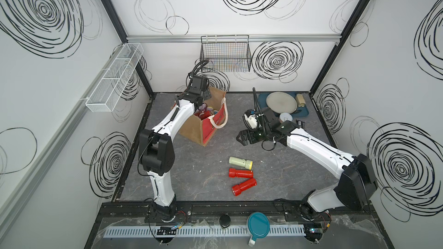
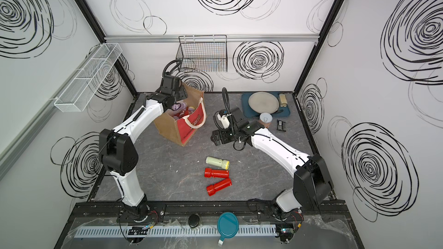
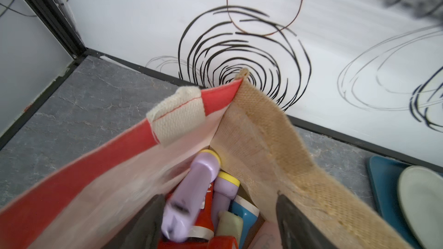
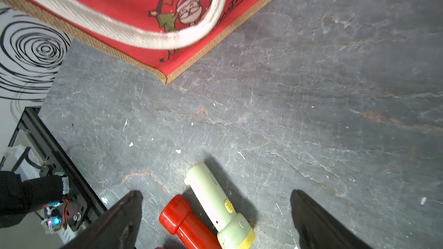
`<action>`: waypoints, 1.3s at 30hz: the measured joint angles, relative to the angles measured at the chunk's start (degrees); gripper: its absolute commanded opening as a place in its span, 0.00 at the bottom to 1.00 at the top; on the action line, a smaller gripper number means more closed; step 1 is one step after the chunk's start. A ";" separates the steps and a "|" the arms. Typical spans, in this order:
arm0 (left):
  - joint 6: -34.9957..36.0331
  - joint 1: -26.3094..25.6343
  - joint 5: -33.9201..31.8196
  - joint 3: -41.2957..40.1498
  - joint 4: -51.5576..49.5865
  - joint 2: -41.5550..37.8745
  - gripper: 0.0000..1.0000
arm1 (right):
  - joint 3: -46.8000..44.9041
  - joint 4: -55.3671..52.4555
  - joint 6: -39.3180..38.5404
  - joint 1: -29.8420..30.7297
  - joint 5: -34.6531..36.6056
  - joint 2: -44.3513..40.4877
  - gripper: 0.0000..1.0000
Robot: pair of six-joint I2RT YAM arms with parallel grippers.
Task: Put the flashlights into the tote bags
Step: Place the flashlight in the canvas bag, then pick up the flashlight from the center of the board.
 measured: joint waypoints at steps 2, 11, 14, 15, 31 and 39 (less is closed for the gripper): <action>0.42 0.00 0.55 -0.13 0.07 -2.54 0.82 | -0.52 -0.92 -1.14 0.39 -0.81 1.14 0.97; 1.49 -2.19 6.10 -10.49 2.29 -19.54 0.92 | -0.33 -5.40 -4.57 3.15 -1.11 8.87 0.91; 1.49 -4.13 7.89 -15.21 2.58 -25.00 0.94 | 0.33 -6.67 -5.73 4.94 -0.15 12.98 0.87; 1.46 -4.76 8.44 -16.63 2.56 -26.51 0.95 | 0.48 -7.04 -5.97 5.51 0.17 13.94 0.86; -1.90 -8.83 12.44 -35.04 2.89 -45.35 0.98 | 4.66 -7.93 -8.46 10.45 4.46 21.20 0.68; -2.95 -8.41 12.72 -35.04 3.69 -45.70 0.98 | 5.05 -7.85 -9.14 11.87 7.98 23.76 0.53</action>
